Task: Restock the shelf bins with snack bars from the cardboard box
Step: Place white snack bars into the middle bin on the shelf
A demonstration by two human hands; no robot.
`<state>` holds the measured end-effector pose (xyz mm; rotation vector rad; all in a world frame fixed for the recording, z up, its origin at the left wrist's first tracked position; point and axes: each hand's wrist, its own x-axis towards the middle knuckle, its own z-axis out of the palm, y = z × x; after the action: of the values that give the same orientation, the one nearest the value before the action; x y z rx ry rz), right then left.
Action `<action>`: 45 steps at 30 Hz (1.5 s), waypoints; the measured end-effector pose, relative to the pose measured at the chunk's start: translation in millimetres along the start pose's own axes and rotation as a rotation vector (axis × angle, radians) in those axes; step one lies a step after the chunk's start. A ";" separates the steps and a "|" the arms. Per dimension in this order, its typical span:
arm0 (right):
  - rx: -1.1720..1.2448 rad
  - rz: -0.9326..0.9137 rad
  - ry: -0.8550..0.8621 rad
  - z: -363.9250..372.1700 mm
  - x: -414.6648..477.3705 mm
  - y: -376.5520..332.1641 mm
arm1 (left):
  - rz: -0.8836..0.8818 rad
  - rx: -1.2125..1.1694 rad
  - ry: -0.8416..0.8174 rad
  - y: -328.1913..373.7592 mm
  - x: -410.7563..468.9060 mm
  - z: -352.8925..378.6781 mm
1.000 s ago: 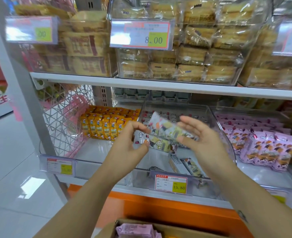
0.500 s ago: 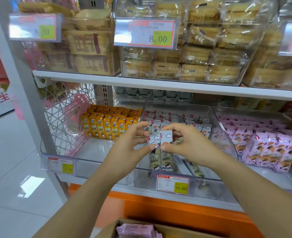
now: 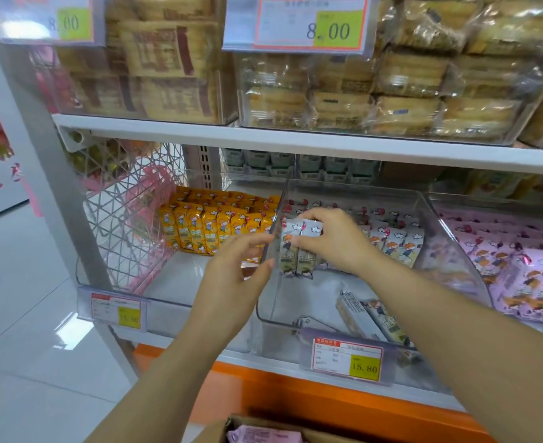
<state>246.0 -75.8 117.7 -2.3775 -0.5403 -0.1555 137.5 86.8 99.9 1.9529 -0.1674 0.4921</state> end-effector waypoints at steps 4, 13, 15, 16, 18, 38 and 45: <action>-0.163 0.002 0.027 20.9 12.7 15.5 | -0.031 -0.026 -0.011 -3.5 2.7 0.7; -0.180 0.021 0.088 -6.5 -8.7 12.9 | -0.044 -0.050 0.001 -2.1 4.2 1.7; -0.199 0.130 -0.038 -18.4 -22.3 14.4 | -0.043 -0.055 0.008 -1.7 3.3 2.5; -0.248 0.191 -0.161 -21.2 -29.7 16.4 | -0.043 -0.058 0.014 -1.0 2.8 3.1; -0.397 0.281 -0.385 -18.3 -44.2 21.0 | -0.041 -0.052 0.022 0.8 1.5 4.2; 0.377 -0.056 -0.264 -76.8 -97.1 -42.5 | 0.143 0.287 -0.328 33.7 -3.8 0.3; 0.447 0.124 -0.145 -67.0 -96.7 -39.6 | 0.217 0.401 -0.118 26.5 -10.3 15.0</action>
<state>143.9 -125.3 168.0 -1.9842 -0.4390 0.1792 123.3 61.0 112.7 2.3723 -0.3835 0.5866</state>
